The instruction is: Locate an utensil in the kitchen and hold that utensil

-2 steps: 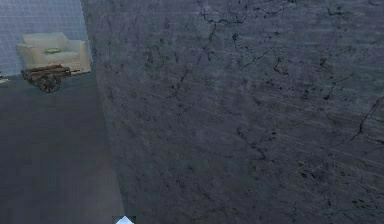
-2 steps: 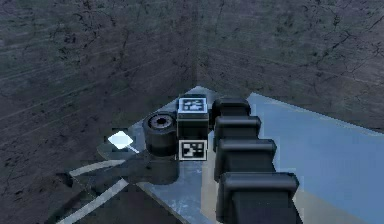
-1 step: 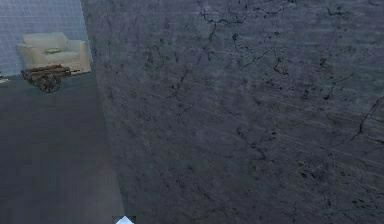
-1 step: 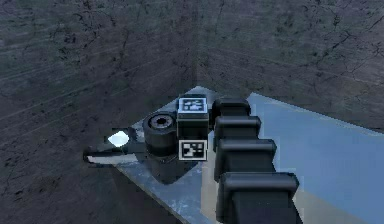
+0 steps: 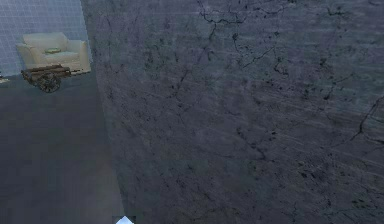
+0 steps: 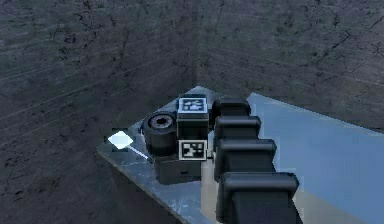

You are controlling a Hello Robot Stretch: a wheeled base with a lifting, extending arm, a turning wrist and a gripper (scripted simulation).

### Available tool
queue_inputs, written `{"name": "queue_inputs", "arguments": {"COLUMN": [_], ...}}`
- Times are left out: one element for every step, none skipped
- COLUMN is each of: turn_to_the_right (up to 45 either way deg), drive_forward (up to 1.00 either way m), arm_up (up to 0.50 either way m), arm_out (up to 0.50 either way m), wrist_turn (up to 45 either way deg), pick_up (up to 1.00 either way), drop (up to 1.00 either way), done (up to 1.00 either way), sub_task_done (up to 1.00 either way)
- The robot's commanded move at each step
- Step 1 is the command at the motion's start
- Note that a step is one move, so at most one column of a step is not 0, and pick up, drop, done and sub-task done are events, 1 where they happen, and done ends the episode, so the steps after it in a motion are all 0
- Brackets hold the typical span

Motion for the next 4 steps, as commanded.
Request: {"name": "queue_inputs", "arguments": {"turn_to_the_right": [0.0, 0.0, 0.0, 0.0], "drive_forward": [0.0, 0.0, 0.0, 0.0], "arm_up": [-0.16, 0.0, 0.1, 0.0], "arm_out": [0.0, 0.0, 0.0, 0.0], "wrist_turn": [0.0, 0.0, 0.0, 0.0], "pick_up": [0.0, 1.0, 0.0, 0.0], "drop": [0.0, 0.0, 0.0, 0.0], "done": [0.0, 0.0, 0.0, 1.0], "sub_task_done": [0.0, 0.0, 0.0, 0.0]}}
